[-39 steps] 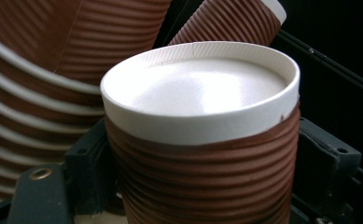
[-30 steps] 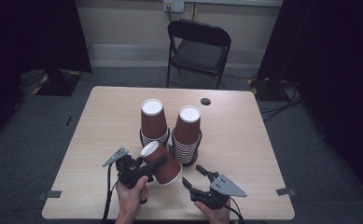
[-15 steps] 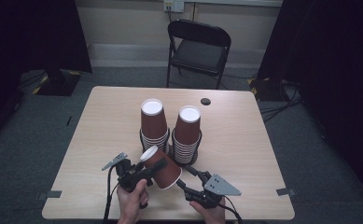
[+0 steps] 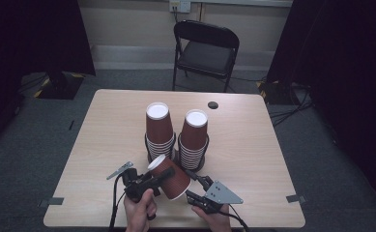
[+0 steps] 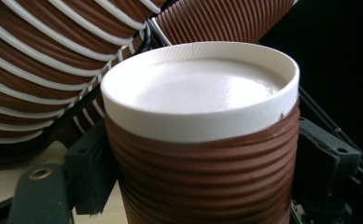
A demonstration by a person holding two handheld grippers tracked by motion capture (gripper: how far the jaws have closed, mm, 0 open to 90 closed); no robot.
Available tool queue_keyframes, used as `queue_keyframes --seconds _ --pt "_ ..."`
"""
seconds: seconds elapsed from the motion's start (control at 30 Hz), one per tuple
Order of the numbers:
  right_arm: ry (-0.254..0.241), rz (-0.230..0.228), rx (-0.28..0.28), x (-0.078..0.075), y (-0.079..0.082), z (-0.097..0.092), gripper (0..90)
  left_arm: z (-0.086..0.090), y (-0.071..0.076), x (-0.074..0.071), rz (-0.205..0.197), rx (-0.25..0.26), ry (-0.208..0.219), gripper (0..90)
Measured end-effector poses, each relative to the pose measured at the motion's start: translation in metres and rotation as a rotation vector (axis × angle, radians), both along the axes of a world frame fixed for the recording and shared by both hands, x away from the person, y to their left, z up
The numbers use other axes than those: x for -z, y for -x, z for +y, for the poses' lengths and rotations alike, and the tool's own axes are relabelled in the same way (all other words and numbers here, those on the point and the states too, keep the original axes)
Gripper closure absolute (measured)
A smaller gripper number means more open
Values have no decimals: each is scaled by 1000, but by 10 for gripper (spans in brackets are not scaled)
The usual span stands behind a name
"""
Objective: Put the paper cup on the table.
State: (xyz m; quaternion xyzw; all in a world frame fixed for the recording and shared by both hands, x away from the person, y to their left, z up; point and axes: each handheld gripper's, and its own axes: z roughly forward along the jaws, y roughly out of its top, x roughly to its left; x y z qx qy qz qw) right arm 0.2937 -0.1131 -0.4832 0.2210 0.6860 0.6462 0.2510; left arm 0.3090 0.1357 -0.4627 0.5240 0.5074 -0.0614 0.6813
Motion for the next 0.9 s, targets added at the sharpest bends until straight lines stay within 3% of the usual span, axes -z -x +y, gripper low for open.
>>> queue_keyframes --seconds 0.37,0.47,0.77,0.9 --pt "6 -33 0 -1 -9 6 672 -7 2 2 21 44 51 190" --pt "12 -32 6 -1 -10 8 674 -9 2 3 16 38 40 189" --pt "46 -51 35 2 -11 8 797 -7 -1 5 15 44 45 180" --pt "47 -61 35 2 -11 8 829 -6 -3 5 -10 53 43 165"
